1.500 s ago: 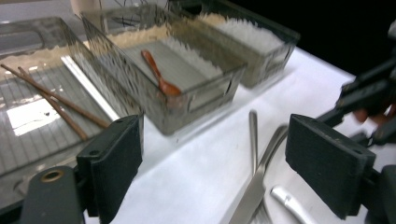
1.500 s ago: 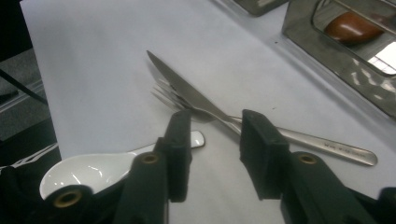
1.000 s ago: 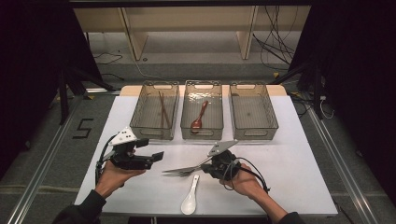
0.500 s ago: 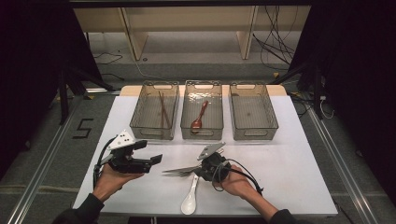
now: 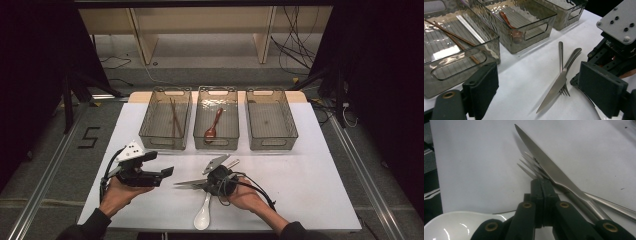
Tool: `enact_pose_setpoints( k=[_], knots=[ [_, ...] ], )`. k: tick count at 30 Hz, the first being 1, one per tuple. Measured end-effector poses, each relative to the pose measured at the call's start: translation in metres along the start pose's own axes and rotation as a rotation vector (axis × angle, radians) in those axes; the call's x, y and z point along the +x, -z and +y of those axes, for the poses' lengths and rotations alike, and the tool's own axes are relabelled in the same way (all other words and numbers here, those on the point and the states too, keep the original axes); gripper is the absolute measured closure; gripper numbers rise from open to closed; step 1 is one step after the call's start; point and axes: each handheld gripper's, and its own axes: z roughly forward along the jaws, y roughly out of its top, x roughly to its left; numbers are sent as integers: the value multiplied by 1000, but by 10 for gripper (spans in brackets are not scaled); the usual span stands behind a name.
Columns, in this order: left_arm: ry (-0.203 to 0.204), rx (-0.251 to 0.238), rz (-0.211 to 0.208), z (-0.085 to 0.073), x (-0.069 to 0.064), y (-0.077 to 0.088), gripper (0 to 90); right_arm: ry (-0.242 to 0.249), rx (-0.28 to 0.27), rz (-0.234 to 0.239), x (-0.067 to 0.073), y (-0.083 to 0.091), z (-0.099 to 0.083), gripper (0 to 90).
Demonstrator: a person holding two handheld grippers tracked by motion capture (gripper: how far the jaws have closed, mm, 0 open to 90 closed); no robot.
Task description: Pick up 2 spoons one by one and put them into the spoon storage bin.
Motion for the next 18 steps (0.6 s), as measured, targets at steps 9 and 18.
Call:
enact_pose_setpoints(
  k=[9,18],
  knots=[
    [-1,0,-2,0,-1,-1,162,28,53,-6,-3,-3,-1,900],
    [-1,5,-14,0,-2,-1,162,-25,120,3,-9,15,-17,900]
  ],
)
